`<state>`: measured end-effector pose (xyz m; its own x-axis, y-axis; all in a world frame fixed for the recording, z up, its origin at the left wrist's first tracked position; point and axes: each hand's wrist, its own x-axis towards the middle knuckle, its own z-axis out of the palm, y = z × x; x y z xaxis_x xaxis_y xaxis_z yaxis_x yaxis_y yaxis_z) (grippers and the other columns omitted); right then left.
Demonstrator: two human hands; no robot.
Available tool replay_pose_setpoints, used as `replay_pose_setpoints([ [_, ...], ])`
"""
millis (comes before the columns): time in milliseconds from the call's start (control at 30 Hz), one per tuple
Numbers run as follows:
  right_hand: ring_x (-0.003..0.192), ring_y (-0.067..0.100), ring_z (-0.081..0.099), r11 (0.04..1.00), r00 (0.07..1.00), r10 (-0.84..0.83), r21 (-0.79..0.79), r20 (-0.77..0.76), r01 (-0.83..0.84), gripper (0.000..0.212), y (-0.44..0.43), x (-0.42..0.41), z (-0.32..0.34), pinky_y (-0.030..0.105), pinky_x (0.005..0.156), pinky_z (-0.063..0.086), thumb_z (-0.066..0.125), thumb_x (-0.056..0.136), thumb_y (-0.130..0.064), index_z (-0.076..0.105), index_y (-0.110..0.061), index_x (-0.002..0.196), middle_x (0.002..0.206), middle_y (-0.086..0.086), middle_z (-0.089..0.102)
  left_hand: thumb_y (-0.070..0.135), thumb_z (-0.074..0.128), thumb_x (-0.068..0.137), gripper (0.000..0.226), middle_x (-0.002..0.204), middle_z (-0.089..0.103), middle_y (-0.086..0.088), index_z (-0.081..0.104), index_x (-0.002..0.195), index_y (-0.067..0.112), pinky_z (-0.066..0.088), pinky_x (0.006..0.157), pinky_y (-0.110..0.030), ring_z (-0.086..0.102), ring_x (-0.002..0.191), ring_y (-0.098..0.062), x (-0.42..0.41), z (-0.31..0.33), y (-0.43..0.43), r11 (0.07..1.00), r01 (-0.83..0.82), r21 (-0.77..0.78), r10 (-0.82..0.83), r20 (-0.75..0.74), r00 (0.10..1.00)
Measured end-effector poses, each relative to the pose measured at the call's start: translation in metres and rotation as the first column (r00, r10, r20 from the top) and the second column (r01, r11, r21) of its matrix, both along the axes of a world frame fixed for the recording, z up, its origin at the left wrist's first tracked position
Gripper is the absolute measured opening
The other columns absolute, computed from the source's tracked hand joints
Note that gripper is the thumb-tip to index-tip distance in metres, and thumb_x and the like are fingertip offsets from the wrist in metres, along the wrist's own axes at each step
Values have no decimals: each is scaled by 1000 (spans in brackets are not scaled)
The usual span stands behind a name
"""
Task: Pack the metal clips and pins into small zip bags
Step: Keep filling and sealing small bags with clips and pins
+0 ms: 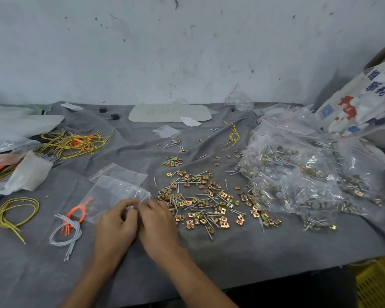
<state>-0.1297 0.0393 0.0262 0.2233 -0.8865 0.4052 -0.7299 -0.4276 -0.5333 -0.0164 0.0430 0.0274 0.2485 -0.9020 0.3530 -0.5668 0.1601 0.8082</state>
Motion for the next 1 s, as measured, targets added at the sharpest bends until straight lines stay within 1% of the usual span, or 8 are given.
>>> replay_pose_setpoints([
  [133, 99, 28, 46, 998, 996, 63, -2, -69, -64, 32, -1, -2, -3, 39, 88, 40, 51, 91, -20, 67, -20, 119, 118, 3, 60, 28, 52, 80, 27, 68, 71, 13, 73, 96, 31, 56, 68, -39, 65, 67, -2, 0, -1, 1, 1000, -24, -1, 24, 10, 1000],
  [233, 97, 26, 47, 998, 997, 56, 1, -45, -56, 31, 1, 0, -2, 40, 88, 42, 47, 92, -20, 67, -19, 115, 114, 1, 63, 29, 52, 79, 29, 64, 69, 9, 74, 97, 31, 55, 67, -38, 64, 66, -4, 0, 1, 1, 1000, -28, -2, 28, 26, 999],
  [433, 105, 16, 47, 983, 976, -160, -69, 146, 171, 14, 4, -5, 2, 30, 89, 43, 57, 92, -23, 61, -22, 106, 109, -4, 55, 29, 53, 73, 31, 50, 55, 4, 76, 93, 31, 48, 57, -35, 51, 49, -8, -2, 6, 4, 1000, -22, 9, 21, 98, 995],
  [600, 107, 12, 46, 970, 951, -222, -55, 216, 239, 26, 6, -7, 8, 27, 91, 41, 61, 92, -24, 53, -26, 116, 114, -9, 55, 28, 63, 72, 26, 46, 49, 7, 78, 93, 30, 48, 57, -36, 50, 49, -14, 0, 8, 11, 1000, -27, 1, 26, 211, 977],
  [733, 106, 9, 45, 959, 946, -280, -3, 165, 284, 31, 5, -7, 5, 26, 93, 36, 55, 98, -29, 56, -35, 128, 110, -15, 65, 10, 78, 75, 38, 53, 54, 9, 75, 106, 32, 50, 59, -36, 57, 54, -17, 7, 7, 23, 999, -1, 38, -11, 313, 950],
  [867, 101, 11, 43, 960, 948, -281, 25, 148, 281, 30, 4, -5, 3, 27, 90, 33, 46, 100, -34, 58, -39, 127, 106, -15, 67, 36, 89, 69, 53, 73, 62, 12, 60, 112, 49, 54, 71, -38, 64, 75, -15, 17, 1, 48, 993, 10, 119, -48, 325, 944],
  [933, 96, 11, 40, 961, 945, -275, 20, 178, 276, 31, 3, -6, 4, 28, 85, 33, 46, 99, -33, 61, -37, 125, 101, -12, 67, 32, 97, 58, 56, 83, 64, 9, 66, 105, 39, 55, 75, -40, 64, 79, -20, 23, -4, 54, 992, 38, 122, -81, 368, 926],
  [1000, 97, 11, 41, 967, 945, -254, 31, 206, 254, 32, 3, -8, 4, 27, 83, 34, 45, 99, -32, 62, -36, 126, 102, -10, 67, 23, 100, 53, 48, 79, 66, 6, 74, 94, 28, 56, 70, -41, 65, 72, -25, 24, -6, 57, 994, 14, 109, -57, 398, 916],
])
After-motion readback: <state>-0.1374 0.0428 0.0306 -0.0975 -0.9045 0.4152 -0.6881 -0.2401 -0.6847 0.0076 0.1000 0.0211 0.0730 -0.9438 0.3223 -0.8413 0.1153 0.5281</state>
